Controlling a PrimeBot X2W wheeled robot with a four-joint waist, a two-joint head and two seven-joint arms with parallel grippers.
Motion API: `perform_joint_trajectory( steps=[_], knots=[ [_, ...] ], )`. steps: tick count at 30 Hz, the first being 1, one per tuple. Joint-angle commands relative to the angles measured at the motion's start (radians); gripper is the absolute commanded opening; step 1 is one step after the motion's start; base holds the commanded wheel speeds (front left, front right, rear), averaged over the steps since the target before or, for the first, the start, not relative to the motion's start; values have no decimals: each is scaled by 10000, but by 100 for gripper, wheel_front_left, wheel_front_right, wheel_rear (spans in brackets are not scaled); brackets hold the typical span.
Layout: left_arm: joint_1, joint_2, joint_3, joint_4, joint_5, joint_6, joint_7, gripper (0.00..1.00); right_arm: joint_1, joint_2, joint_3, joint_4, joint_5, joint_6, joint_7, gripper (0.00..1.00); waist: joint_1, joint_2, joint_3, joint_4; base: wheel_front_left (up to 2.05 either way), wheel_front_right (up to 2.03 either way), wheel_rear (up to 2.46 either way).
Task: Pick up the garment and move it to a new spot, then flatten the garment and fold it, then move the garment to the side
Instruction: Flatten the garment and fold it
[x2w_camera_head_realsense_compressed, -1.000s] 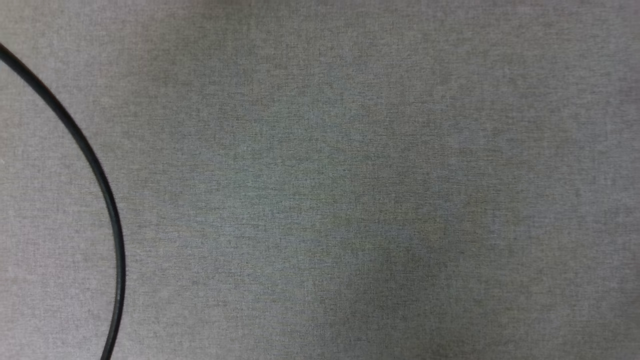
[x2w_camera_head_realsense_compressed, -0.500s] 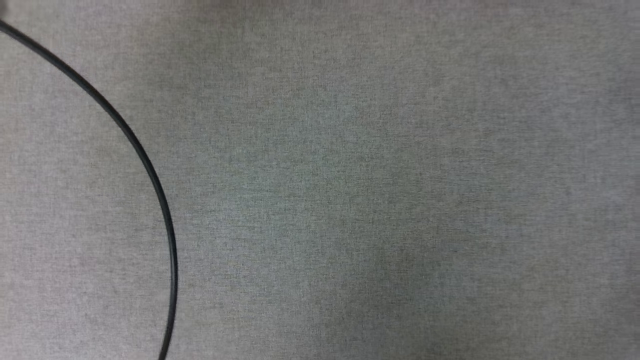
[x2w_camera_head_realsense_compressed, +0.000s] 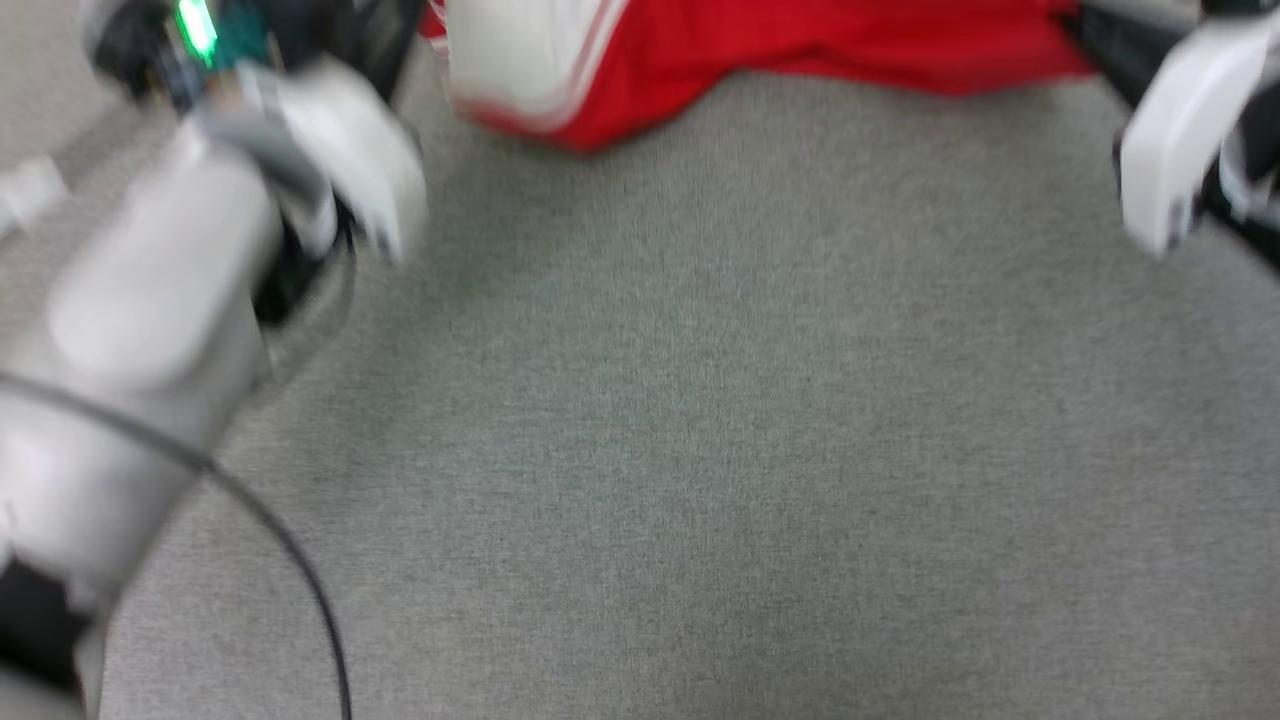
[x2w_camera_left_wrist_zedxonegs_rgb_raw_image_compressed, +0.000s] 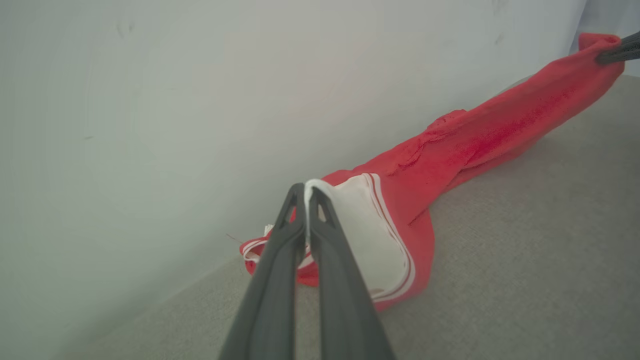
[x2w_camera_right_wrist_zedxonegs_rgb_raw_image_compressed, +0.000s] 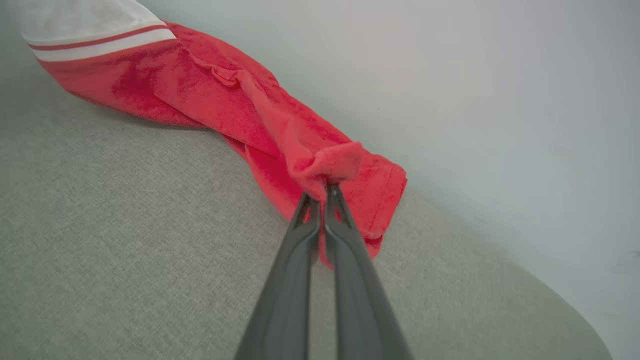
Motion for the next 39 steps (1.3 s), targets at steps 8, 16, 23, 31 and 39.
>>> perform_joint_trajectory(
  steps=[8,16,23,31,39],
  knots=[
    [4023,1247,-11,-3239,-917,1630,107,0,2618,-1029,355,-1001,272,-7,-558,0,0,0,-1635,112,0,0,0],
    [7028,2412,-161,-5684,-1768,3111,431,0,4532,-1703,376,-1545,443,-7,-643,0,0,0,-2623,60,0,0,0],
    [9694,3264,-274,-7372,-2886,4334,483,0,6402,-2204,265,-2182,937,-7,-874,0,0,0,-3377,45,0,0,0],
    [11822,3324,-668,-8005,-3852,4852,373,0,8230,-2675,13,-2853,1076,-7,-687,0,0,0,-3981,120,0,0,0],
    [12407,3482,-888,-7922,-4149,4748,507,0,9724,-3412,-412,-3999,1111,-7,-35,0,0,0,-4160,273,0,0,0]
  ],
)
